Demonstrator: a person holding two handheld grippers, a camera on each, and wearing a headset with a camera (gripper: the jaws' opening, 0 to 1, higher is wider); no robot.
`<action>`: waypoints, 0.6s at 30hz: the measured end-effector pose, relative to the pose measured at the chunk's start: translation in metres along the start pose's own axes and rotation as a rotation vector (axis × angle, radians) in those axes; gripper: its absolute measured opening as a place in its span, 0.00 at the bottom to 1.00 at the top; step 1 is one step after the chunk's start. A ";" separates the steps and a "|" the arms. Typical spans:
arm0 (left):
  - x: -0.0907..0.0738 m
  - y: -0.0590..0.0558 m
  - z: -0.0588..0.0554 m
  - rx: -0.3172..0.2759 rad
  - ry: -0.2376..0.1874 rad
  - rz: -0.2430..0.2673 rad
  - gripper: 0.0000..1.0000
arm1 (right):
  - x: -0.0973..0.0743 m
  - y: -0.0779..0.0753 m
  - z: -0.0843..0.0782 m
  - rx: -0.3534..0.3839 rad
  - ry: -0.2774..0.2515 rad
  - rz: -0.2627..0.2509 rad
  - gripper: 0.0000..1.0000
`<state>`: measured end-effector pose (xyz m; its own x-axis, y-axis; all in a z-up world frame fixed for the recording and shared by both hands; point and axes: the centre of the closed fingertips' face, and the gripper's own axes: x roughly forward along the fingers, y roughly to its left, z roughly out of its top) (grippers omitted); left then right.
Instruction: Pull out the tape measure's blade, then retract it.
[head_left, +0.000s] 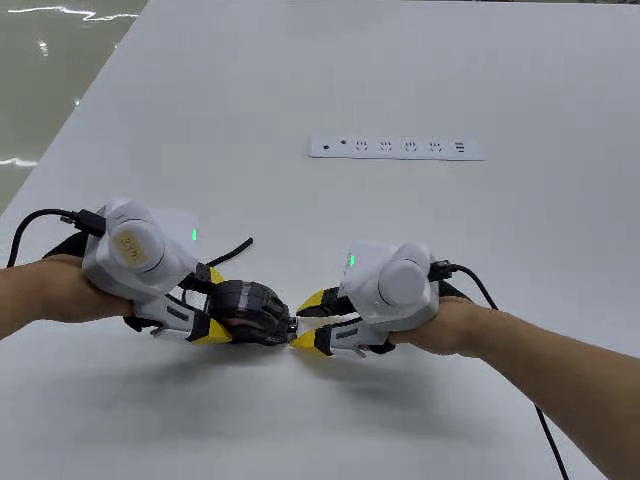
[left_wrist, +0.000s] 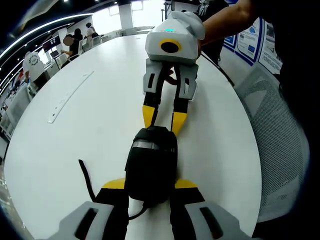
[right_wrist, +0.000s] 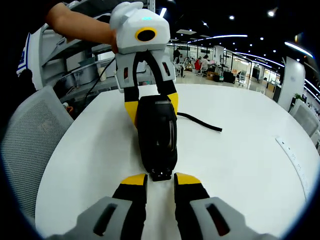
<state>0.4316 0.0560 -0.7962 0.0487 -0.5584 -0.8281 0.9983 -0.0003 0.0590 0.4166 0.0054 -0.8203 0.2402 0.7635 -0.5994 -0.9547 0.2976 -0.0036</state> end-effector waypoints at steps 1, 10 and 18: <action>0.000 0.000 0.000 0.000 0.000 0.000 0.28 | 0.001 0.000 -0.001 -0.001 0.002 0.000 0.18; 0.000 0.001 0.000 -0.001 -0.002 0.003 0.28 | 0.002 0.000 0.000 -0.031 -0.003 0.014 0.13; 0.000 0.001 0.000 -0.004 0.000 0.015 0.28 | 0.002 0.000 0.000 -0.085 0.018 0.022 0.11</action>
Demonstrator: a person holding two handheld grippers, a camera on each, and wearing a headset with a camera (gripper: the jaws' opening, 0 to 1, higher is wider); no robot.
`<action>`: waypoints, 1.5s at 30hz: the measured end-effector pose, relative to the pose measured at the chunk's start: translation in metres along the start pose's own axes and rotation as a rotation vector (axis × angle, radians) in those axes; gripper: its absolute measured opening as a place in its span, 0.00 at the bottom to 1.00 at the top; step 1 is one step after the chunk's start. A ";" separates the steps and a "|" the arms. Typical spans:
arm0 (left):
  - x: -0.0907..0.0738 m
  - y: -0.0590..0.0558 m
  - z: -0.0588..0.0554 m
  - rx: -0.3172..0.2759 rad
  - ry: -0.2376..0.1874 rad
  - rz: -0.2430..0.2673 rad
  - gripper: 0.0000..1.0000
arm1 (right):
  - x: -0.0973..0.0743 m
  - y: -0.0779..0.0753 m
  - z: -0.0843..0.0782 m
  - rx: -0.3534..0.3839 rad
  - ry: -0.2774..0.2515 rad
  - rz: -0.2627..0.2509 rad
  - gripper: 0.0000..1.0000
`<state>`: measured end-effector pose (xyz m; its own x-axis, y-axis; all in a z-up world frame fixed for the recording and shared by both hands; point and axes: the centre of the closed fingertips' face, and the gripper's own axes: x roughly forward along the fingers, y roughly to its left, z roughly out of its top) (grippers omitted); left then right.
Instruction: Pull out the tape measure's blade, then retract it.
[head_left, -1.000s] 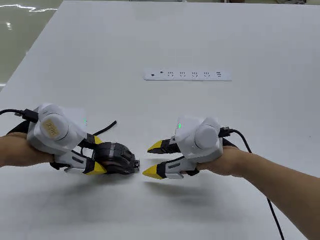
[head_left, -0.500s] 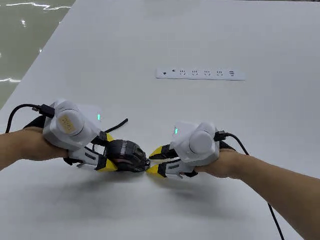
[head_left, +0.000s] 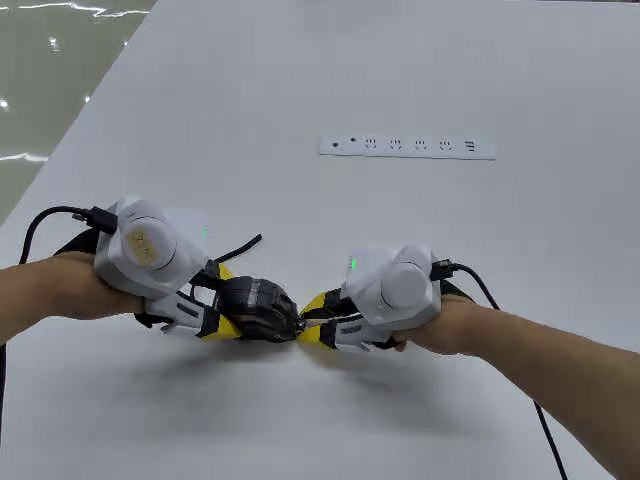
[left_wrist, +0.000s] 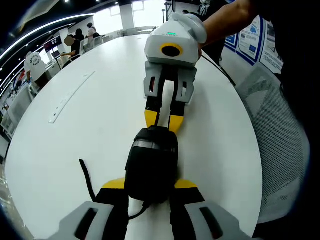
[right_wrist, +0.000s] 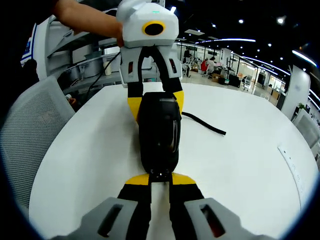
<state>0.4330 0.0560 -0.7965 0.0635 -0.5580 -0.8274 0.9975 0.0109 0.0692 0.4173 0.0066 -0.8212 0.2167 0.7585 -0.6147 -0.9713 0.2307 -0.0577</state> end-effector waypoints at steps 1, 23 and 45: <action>0.000 0.000 0.000 0.000 0.001 0.000 0.28 | 0.000 0.000 0.000 -0.012 0.006 0.004 0.11; -0.001 0.000 -0.001 -0.035 -0.008 0.017 0.28 | -0.002 -0.002 -0.001 -0.090 0.059 0.033 0.10; 0.000 -0.002 -0.001 -0.036 -0.004 0.013 0.28 | -0.012 0.000 -0.007 -0.087 0.058 0.033 0.10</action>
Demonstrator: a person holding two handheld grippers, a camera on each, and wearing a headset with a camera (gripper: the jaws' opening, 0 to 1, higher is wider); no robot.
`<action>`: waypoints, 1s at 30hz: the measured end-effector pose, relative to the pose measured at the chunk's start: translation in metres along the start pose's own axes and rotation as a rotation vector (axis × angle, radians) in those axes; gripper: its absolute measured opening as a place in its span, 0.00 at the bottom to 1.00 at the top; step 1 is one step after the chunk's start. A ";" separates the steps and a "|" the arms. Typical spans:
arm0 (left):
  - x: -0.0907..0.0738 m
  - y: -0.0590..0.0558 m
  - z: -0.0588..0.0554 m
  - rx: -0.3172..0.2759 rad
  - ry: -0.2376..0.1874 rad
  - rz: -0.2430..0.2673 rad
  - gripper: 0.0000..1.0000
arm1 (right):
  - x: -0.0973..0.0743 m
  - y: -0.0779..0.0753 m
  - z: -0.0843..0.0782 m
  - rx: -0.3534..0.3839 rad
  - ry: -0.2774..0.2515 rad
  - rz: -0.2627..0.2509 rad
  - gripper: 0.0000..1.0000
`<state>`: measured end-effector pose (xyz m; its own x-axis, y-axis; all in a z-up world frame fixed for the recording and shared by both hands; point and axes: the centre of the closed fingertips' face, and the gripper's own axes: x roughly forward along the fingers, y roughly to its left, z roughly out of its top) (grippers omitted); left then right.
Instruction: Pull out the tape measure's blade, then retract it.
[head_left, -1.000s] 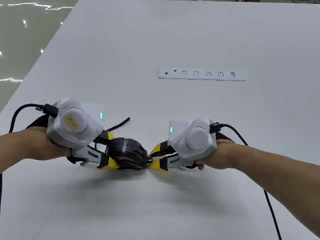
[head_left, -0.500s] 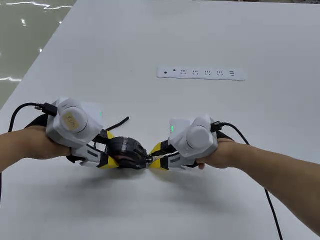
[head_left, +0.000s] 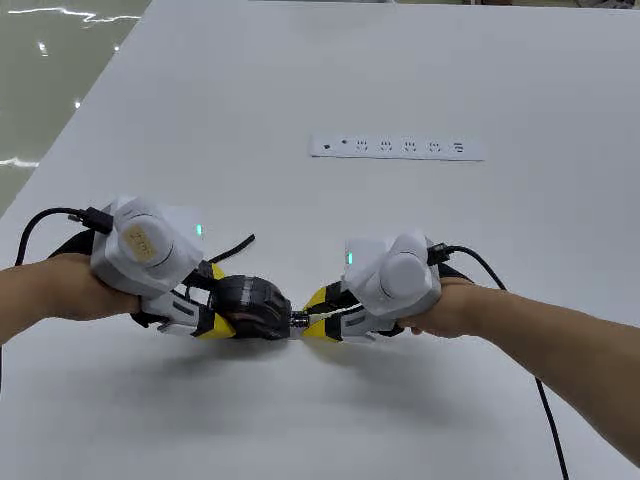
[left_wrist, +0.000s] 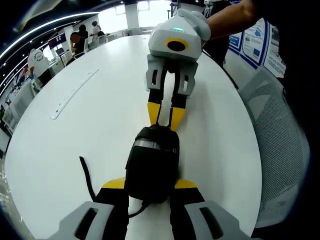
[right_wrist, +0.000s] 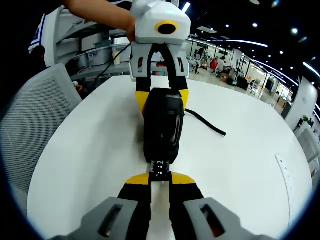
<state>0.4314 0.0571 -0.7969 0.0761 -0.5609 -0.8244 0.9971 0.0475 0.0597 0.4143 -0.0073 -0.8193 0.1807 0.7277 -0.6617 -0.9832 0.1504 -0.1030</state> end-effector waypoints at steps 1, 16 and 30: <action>0.000 0.000 0.000 0.000 0.000 0.000 0.28 | -0.001 0.000 0.000 0.001 -0.001 0.001 0.10; 0.001 0.000 0.002 -0.009 -0.012 0.003 0.28 | -0.013 0.002 -0.010 0.012 -0.003 0.002 0.10; 0.003 -0.001 0.005 -0.015 -0.023 -0.003 0.28 | -0.023 0.003 -0.020 0.017 0.002 0.000 0.10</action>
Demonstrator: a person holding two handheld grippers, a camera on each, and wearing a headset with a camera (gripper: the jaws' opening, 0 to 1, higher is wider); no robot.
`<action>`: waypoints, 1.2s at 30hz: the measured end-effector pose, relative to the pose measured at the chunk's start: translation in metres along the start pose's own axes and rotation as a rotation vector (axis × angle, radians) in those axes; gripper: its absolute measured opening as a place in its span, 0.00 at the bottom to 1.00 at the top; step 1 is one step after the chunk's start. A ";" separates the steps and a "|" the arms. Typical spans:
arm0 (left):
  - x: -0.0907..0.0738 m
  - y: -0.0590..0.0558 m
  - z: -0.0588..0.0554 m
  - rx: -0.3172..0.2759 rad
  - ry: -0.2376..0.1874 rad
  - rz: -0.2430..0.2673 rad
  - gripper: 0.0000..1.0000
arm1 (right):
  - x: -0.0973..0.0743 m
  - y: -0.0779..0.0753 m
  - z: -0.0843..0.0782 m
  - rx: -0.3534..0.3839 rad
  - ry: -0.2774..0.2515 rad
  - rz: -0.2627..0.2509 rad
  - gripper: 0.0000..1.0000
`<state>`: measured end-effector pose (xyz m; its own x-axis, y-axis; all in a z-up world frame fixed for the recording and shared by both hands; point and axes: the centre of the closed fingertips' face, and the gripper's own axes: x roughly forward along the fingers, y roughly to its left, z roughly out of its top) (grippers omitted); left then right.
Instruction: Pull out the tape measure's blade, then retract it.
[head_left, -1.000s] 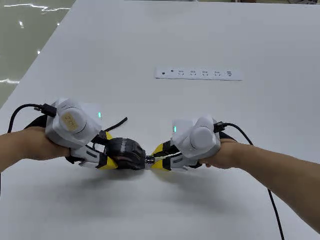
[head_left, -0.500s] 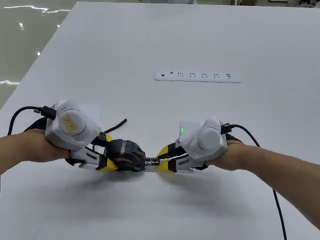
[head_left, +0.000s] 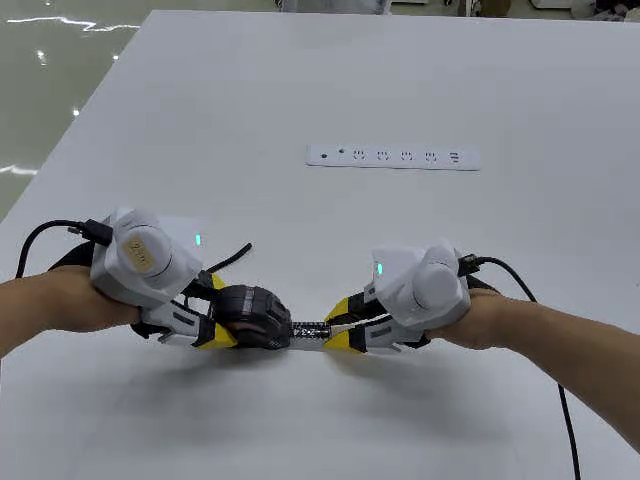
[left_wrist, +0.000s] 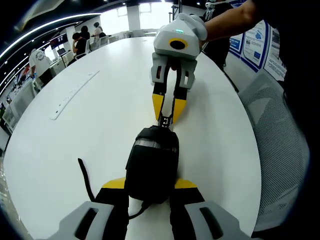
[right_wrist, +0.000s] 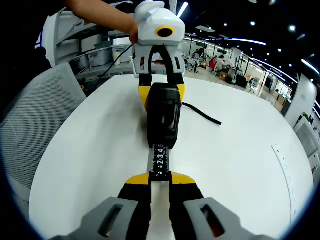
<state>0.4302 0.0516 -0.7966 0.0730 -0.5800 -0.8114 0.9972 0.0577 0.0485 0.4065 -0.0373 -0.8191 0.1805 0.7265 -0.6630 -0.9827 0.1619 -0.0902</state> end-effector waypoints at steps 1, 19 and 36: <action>0.000 0.000 0.000 0.000 -0.001 0.000 0.28 | 0.000 0.000 0.000 0.000 0.001 -0.001 0.10; 0.001 -0.001 0.002 -0.002 -0.015 0.005 0.28 | -0.014 0.003 -0.012 0.020 -0.002 -0.019 0.10; 0.002 -0.001 0.003 -0.003 -0.015 0.003 0.28 | -0.025 0.004 -0.021 0.019 0.009 -0.023 0.10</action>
<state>0.4294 0.0478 -0.7964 0.0762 -0.5922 -0.8022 0.9969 0.0615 0.0493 0.3976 -0.0689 -0.8189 0.2028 0.7161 -0.6679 -0.9772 0.1915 -0.0913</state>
